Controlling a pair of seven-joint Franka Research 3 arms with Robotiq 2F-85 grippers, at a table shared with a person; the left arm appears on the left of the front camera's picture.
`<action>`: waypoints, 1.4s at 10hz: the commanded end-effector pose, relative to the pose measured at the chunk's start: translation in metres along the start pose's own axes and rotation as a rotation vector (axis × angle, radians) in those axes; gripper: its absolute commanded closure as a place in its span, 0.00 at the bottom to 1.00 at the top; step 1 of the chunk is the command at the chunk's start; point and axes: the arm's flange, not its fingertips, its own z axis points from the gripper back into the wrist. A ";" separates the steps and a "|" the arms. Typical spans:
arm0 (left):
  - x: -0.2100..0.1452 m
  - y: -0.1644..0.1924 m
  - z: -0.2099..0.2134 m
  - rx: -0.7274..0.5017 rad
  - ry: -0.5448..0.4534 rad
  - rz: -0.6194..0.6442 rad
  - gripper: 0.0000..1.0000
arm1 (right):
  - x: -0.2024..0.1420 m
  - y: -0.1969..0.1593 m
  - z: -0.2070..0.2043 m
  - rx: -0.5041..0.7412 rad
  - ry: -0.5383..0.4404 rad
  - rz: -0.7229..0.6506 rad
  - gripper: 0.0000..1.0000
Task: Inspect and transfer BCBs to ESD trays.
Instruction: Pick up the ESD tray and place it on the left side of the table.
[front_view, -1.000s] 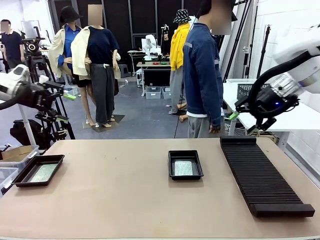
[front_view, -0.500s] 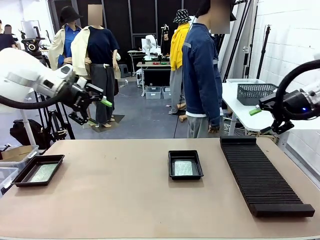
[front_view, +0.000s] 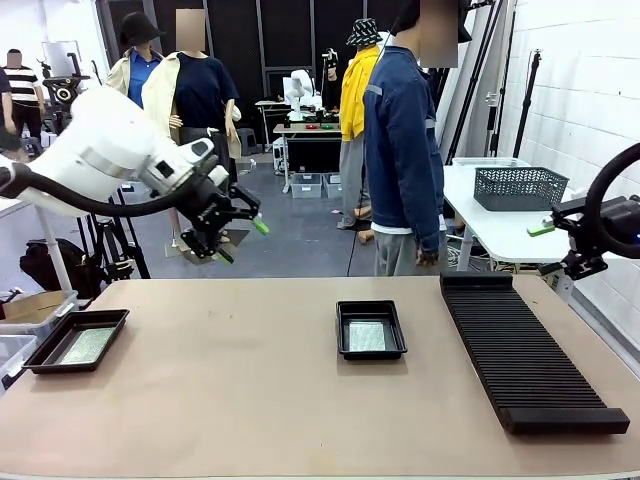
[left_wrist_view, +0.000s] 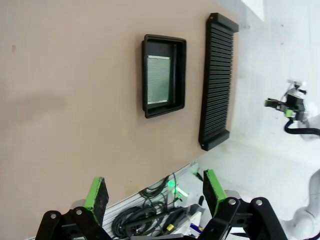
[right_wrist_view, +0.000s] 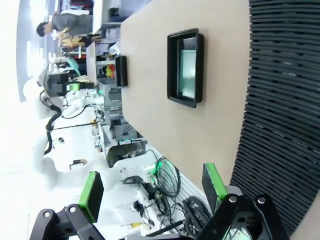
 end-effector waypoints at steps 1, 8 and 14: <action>0.005 -0.020 -0.021 0.120 -0.010 0.002 0.00 | 0.009 -0.010 0.013 0.096 0.028 0.037 0.00; -0.015 -0.042 -0.121 0.324 -0.074 -0.030 0.00 | 0.003 -0.028 0.017 0.133 0.083 0.003 0.00; -0.012 -0.067 -0.189 0.333 -0.055 -0.057 0.00 | 0.003 -0.028 0.017 0.133 0.083 0.003 0.00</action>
